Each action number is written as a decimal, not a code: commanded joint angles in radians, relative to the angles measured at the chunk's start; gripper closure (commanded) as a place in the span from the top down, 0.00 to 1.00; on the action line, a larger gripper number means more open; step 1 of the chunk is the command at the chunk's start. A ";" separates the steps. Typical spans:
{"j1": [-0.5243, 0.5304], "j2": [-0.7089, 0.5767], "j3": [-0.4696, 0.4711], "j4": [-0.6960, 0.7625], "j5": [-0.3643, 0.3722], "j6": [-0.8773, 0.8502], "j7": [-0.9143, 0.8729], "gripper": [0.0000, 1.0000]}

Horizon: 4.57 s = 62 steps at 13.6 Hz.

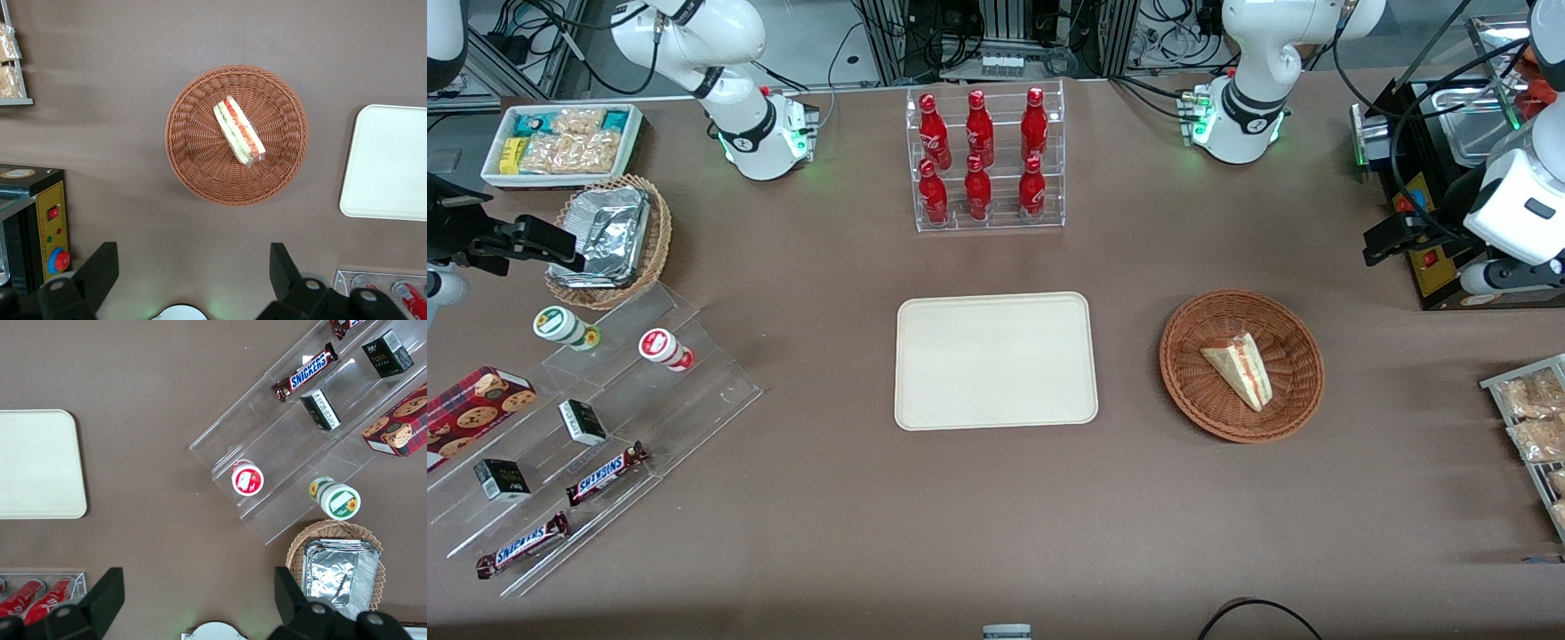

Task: Place sandwich from basket to tray
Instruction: 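Move the left gripper over the wicker basket and lower toward the sandwich, then close the left gripper on the wrapped sandwich wedge in the basket, then lift the sandwich and carry it with the left gripper over the cream tray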

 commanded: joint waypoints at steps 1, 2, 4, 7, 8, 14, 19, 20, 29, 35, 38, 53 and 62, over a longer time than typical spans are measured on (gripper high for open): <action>-0.004 0.002 0.001 0.014 0.021 0.013 0.007 1.00; -0.004 0.003 0.001 0.017 0.021 0.016 0.007 1.00; -0.002 0.020 0.001 0.012 0.021 0.013 0.007 1.00; -0.010 0.047 -0.002 -0.023 0.004 0.019 0.004 1.00; -0.020 0.054 -0.007 -0.049 0.005 0.031 0.002 1.00; -0.030 0.066 -0.010 -0.279 0.006 0.255 -0.015 1.00; -0.076 0.119 -0.018 -0.406 0.006 0.509 -0.308 1.00; -0.091 0.145 -0.019 -0.406 0.006 0.542 -0.388 1.00; -0.102 0.112 -0.019 -0.635 -0.008 0.831 -0.669 1.00; -0.100 0.139 -0.019 -0.678 -0.016 0.925 -0.761 1.00; -0.100 0.182 -0.019 -0.684 -0.022 0.985 -0.804 1.00; -0.112 0.233 -0.027 -0.530 -0.022 0.773 -0.812 0.00; -0.183 0.400 -0.208 -0.148 -0.013 0.550 -0.729 0.00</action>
